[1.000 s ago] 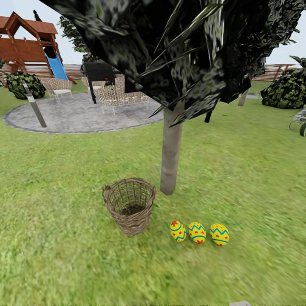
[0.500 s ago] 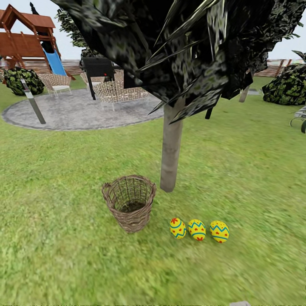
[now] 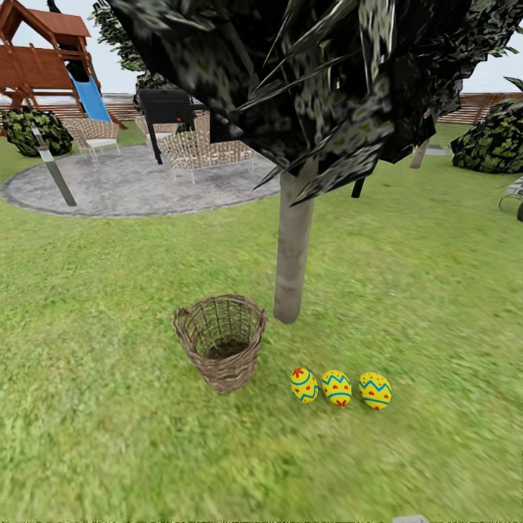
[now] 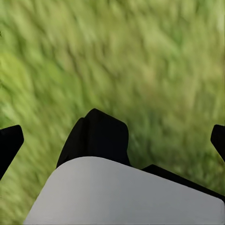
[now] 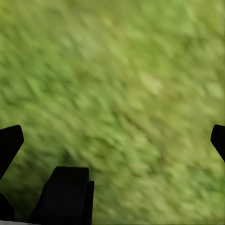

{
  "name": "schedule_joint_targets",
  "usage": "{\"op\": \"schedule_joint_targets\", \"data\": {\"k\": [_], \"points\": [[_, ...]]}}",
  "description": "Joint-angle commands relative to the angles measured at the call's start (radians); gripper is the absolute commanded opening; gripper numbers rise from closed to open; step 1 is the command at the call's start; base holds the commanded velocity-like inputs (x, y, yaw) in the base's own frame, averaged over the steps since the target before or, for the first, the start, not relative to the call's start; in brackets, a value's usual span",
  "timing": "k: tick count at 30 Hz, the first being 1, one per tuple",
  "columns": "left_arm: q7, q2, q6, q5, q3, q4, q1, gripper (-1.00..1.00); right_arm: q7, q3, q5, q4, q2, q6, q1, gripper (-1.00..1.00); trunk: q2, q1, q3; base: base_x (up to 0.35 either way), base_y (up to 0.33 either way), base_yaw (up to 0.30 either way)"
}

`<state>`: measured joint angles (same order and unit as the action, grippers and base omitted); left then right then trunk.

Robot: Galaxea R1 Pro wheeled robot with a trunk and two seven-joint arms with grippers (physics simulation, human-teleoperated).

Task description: Take the three Easter eggs out of the wicker basket on the lawn in the garden, then place them on the lawn next to a single tree (choose any tree) so that all three eggs are next to the same tree and none are left in the basket.

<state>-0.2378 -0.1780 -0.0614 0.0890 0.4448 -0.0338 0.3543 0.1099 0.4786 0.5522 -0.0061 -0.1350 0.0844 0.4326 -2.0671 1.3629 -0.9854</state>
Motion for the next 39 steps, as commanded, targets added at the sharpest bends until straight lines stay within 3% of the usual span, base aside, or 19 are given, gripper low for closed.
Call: {"op": "schedule_joint_targets", "data": {"k": [1,13,39], "points": [[0.000,0.000,0.000,0.000,0.000,0.000,0.000,1.00,0.000,0.000,0.000,0.000,0.000,0.000,0.000,1.00,0.000,0.000,-0.002,0.000,0.000,0.000],[0.000,-0.013,0.000,0.000,0.000,-0.007,-0.001,1.00,0.001,0.000,-0.006,0.015,0.000,-0.004,-0.016,1.00,0.000,0.000,-0.010,0.000,0.000,0.000],[0.000,-0.012,0.000,0.000,0.000,-0.023,-0.005,1.00,0.000,0.002,-0.013,0.023,0.032,-0.003,-0.041,1.00,0.000,0.000,-0.010,0.000,0.000,0.000]]}}
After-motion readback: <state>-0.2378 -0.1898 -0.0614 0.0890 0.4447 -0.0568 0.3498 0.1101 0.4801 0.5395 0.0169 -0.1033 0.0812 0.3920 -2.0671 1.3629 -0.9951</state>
